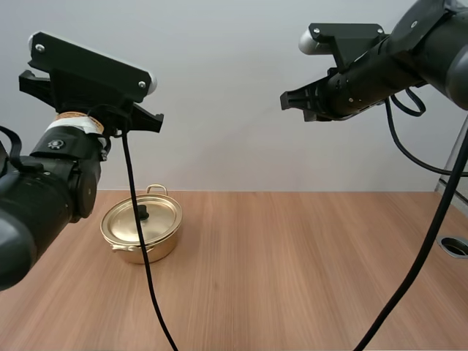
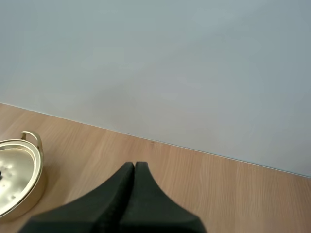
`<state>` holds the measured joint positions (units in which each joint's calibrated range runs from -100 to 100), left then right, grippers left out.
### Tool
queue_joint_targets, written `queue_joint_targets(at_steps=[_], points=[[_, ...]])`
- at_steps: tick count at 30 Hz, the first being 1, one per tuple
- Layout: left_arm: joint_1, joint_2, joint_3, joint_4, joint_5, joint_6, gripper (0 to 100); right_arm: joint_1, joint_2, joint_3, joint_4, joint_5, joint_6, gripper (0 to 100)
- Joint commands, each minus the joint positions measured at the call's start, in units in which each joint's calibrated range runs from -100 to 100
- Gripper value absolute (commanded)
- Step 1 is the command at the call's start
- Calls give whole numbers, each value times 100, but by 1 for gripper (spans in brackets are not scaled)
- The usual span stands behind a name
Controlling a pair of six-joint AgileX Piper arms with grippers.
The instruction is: Open the pot, put the car inside, and close it
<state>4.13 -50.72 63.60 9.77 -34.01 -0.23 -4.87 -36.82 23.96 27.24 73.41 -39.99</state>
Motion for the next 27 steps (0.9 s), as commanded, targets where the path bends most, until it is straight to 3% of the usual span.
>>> queue_joint_targets(at_steps=[1,7,10,15,20,23,27], points=[[2,-299,-5,-3,155,1,0,4,-53,695,-7,-1439,206,0],[-146,-1029,214,-417,2173,-1025,0,4,-94,2573,7,-4936,70,0],[-247,-1438,639,-417,2253,-1025,0,4,-94,3098,31,-5584,42,0],[-455,-2063,1758,-562,2237,-1049,0,4,-94,3307,473,-5582,82,0],[-462,-2782,2757,-615,2201,-1049,0,4,-117,3307,457,-4932,73,0],[-462,-3234,3273,-626,2218,-1155,0,14,-289,3324,309,-3857,73,0],[-462,-3777,3640,-626,2403,-1231,0,267,-993,3594,236,-3562,51,0]])
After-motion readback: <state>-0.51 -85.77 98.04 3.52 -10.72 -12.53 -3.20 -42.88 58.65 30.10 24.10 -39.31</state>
